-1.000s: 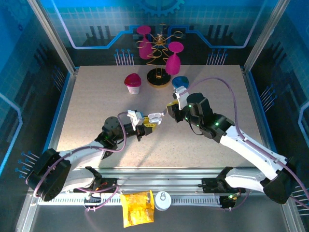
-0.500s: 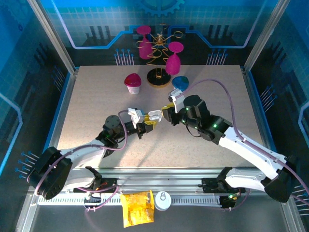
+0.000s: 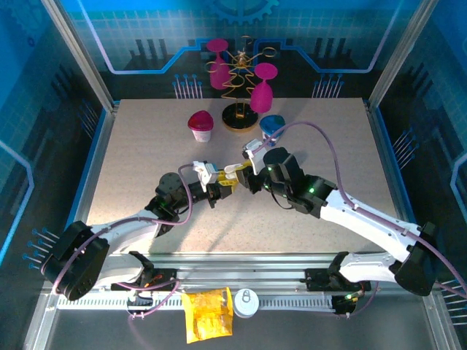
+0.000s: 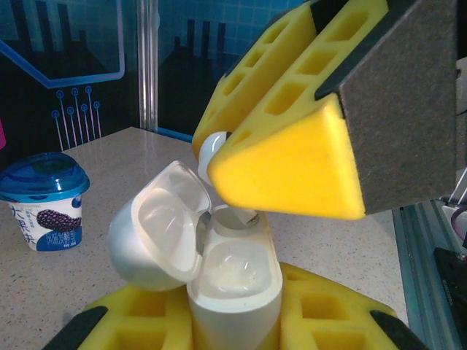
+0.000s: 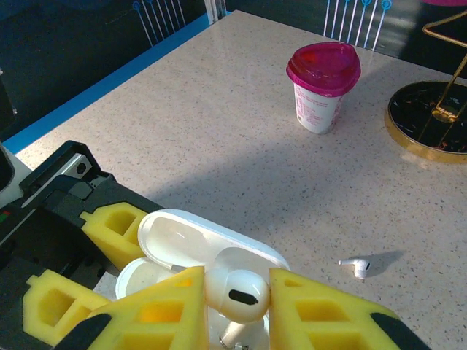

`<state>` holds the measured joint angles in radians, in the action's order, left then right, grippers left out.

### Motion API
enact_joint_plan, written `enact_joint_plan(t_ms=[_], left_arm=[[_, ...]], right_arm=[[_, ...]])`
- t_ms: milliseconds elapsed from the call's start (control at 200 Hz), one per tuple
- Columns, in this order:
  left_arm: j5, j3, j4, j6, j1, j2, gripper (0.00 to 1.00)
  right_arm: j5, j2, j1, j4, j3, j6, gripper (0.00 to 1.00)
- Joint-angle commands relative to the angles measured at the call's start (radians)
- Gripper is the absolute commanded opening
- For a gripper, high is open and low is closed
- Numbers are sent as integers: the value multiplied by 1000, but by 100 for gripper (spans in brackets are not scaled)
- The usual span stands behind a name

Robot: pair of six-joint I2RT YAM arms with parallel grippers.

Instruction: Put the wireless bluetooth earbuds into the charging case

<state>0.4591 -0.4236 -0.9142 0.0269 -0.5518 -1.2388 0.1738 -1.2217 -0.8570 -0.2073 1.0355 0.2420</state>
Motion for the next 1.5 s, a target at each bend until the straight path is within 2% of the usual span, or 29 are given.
enact_joint_plan(t_ms=[0, 380, 730, 911, 1041, 1156, 1361, 1496], left_arm=[[-20, -25, -26, 9, 3, 15, 20], [-63, -30, -24, 20, 3, 16, 20], [-68, -42, -22, 21, 3, 15, 20], [-62, -46, -31, 22, 3, 5, 20], [-56, -44, -38, 21, 4, 0, 20], [-57, -40, -45, 19, 3, -7, 20], [-59, -31, -53, 12, 3, -15, 20], [-55, -26, -54, 0, 3, -13, 20]], right_arm=[[30, -7, -11, 28, -3, -12, 22], [51, 0, -11, 2, -15, -43, 22], [13, -4, -19, -3, 1, -48, 29], [6, 13, -20, 0, 11, -44, 36], [13, 31, -18, 9, 13, -32, 48], [-5, 57, -7, 23, 8, -14, 54], [-99, 124, 41, 78, -27, 52, 61], [-156, 151, 93, 103, -57, 113, 62]])
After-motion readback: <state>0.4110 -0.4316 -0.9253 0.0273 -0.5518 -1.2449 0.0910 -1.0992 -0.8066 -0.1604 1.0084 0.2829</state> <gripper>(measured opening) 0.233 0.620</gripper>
